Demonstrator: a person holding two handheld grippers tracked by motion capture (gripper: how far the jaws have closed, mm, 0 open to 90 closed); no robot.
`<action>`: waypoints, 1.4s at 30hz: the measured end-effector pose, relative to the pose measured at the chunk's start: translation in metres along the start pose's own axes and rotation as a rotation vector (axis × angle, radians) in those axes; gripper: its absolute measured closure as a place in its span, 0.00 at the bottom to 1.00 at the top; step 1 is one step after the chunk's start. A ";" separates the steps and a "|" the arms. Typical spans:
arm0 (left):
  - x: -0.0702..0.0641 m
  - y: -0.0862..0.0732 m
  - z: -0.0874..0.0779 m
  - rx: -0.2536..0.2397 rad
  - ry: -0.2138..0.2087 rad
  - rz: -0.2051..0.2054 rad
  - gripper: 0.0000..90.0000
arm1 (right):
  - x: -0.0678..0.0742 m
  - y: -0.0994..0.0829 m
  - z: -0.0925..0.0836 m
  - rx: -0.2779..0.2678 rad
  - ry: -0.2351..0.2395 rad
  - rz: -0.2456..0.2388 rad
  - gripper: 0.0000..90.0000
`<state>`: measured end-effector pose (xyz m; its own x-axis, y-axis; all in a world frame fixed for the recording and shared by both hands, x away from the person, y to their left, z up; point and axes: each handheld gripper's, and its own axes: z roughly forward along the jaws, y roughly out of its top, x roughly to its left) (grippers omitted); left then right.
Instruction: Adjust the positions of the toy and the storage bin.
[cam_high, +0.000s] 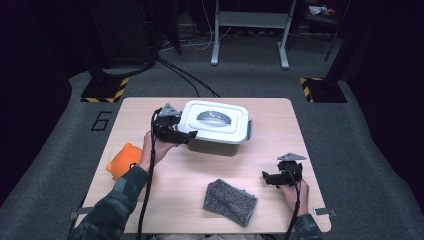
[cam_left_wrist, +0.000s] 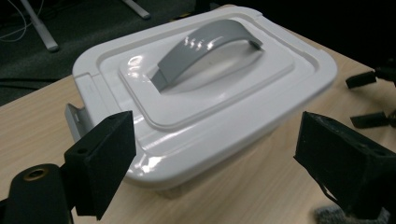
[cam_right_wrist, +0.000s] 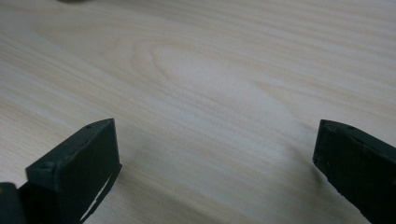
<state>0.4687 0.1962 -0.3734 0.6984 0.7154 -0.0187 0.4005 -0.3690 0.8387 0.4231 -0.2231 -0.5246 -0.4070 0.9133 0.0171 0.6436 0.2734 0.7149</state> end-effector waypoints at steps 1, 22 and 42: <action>-0.005 -0.003 -0.003 0.000 -0.010 0.006 0.13 | -0.002 0.002 -0.003 -0.004 0.007 -0.002 0.00; -0.057 -0.141 -0.016 0.088 -0.042 0.000 0.13 | -0.002 0.081 -0.036 -0.137 0.104 -0.134 0.00; -0.048 -0.184 0.003 0.147 -0.027 -0.008 0.13 | 0.035 0.171 -0.011 -0.104 0.231 -0.334 0.00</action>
<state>0.3636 0.2282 -0.5291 0.7102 0.7028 -0.0413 0.4872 -0.4483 0.7495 0.5119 -0.1477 -0.3944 -0.7245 0.6846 -0.0803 0.3874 0.5009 0.7740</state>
